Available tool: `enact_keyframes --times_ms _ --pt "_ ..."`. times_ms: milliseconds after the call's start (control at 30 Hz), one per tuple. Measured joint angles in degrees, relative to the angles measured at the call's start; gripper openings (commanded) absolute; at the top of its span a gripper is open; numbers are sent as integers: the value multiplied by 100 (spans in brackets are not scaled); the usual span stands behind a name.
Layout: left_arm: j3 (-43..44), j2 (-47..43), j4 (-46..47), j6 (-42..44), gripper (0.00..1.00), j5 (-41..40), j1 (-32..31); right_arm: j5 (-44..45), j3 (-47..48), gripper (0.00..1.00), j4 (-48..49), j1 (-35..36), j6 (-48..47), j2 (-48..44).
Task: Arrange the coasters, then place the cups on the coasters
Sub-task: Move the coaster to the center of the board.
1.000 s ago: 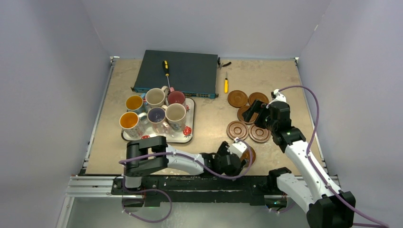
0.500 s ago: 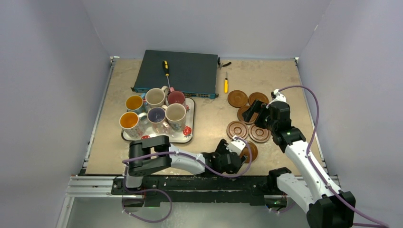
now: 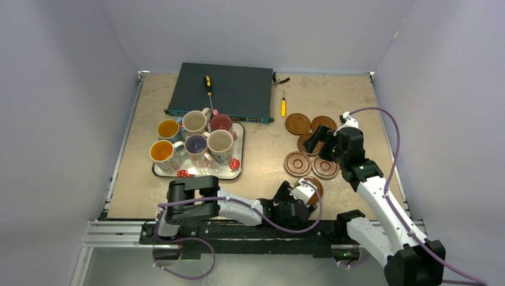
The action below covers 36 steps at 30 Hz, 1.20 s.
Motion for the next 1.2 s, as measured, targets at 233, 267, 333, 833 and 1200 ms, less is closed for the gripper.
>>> enact_keyframes --times_ms 233,267,333,833,1200 --pt "352 251 -138 -273 87 -260 9 0 0 98 0 0 -2 0" --pt "363 260 -151 -302 86 -286 9 0 0 98 0 0 -2 0" --pt "391 275 -181 -356 84 -330 9 0 0 98 0 0 -2 0" --pt "643 461 -247 -365 80 -444 48 0 0 98 0 0 -4 0" --pt "732 531 -227 -354 80 -459 87 2 -2 98 0 0 -7 -44"
